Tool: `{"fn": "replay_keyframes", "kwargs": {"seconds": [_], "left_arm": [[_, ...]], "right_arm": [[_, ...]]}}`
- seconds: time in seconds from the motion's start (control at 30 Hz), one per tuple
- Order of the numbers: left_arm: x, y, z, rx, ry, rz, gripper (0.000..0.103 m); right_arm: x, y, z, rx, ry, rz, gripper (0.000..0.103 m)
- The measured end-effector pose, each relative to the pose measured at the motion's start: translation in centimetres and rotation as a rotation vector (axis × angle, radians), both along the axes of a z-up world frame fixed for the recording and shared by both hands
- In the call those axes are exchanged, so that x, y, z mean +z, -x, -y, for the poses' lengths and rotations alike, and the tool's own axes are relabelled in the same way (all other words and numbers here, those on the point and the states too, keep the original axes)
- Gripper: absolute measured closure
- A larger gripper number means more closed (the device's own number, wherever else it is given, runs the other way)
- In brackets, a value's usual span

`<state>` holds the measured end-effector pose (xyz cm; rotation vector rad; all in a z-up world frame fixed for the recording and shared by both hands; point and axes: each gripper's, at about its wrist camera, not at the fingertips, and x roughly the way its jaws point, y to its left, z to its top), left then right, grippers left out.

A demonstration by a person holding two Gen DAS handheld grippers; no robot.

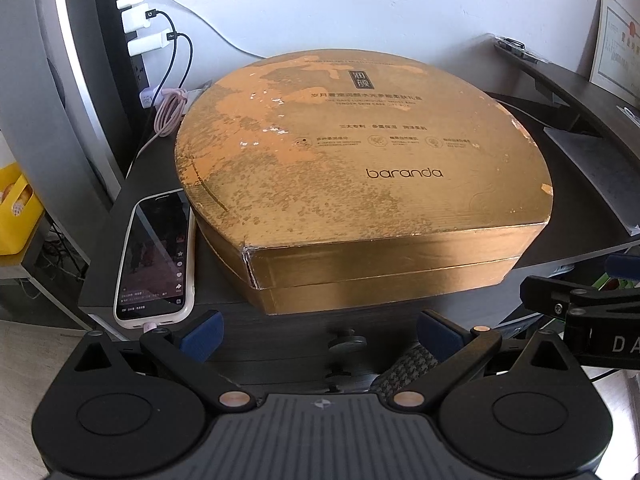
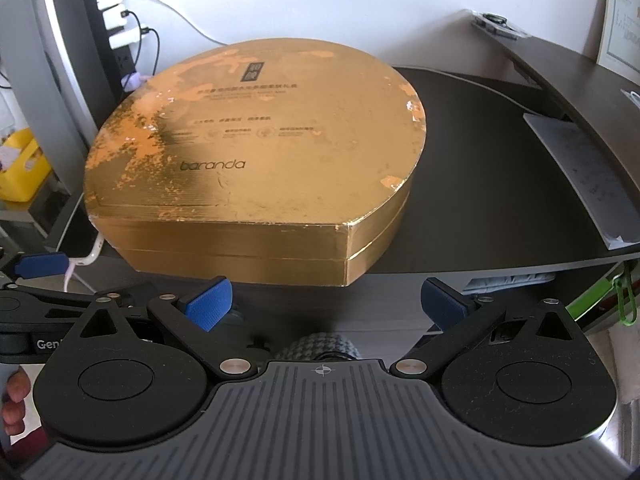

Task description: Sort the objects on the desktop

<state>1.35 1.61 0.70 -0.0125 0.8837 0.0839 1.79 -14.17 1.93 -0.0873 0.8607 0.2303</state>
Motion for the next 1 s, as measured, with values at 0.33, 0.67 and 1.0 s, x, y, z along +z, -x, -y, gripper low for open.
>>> {"fn": "replay_keyframes", "kwargs": {"seconds": [0.33, 0.67, 1.0], "left_arm": [[0.16, -0.26, 0.66, -0.005, -0.018, 0.003, 0.001], [0.09, -0.24, 0.79, -0.003, -0.018, -0.001, 0.001], [-0.13, -0.17, 0.53, 0.007, -0.011, -0.004, 0.001]], "right_arm": [[-0.01, -0.06, 0.59, -0.001, -0.011, 0.002, 0.0], [-0.1, -0.06, 0.89, -0.002, -0.015, 0.001, 0.0], [-0.13, -0.26, 0.63, 0.004, -0.011, -0.003, 0.0]]}}
